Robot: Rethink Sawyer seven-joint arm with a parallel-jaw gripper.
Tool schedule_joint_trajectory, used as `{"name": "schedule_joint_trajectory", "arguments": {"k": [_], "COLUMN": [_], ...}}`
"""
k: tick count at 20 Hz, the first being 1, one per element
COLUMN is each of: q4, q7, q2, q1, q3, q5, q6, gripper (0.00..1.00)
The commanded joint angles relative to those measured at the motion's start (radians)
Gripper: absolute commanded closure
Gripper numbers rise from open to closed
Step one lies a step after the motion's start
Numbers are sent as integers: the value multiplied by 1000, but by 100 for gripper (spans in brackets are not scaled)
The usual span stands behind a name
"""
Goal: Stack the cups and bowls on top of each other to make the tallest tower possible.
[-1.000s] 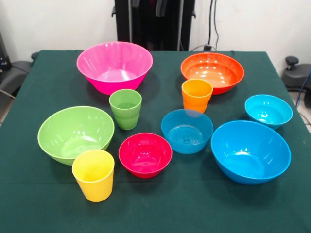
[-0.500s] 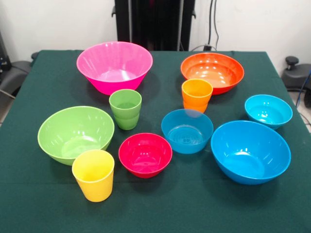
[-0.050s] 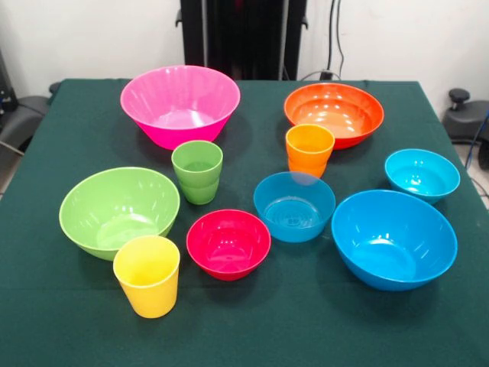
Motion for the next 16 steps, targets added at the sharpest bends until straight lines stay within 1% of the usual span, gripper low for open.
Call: {"name": "schedule_joint_trajectory", "arguments": {"k": [1, 4, 6, 7, 8, 10, 12, 16], "q4": [-37, -51, -40, -22, 13, 96, 164, 229], "q7": [62, 55, 18, -9, -51, -124, -165, -213], "q2": [-17, -26, -47, -57, -69, -88, -110, -116], "q1": [-6, 4, 3, -5, -21, -43, -50, -75], "q3": [42, 33, 30, 35, 44, 48, 38, 47], "q5": [30, 12, -3, 6, 26, 43, 29, 13], "q6": [165, 195, 214, 203, 174, 116, 63, -8], "gripper": [0, 0, 0, 0, 0, 0, 0, 0]}}
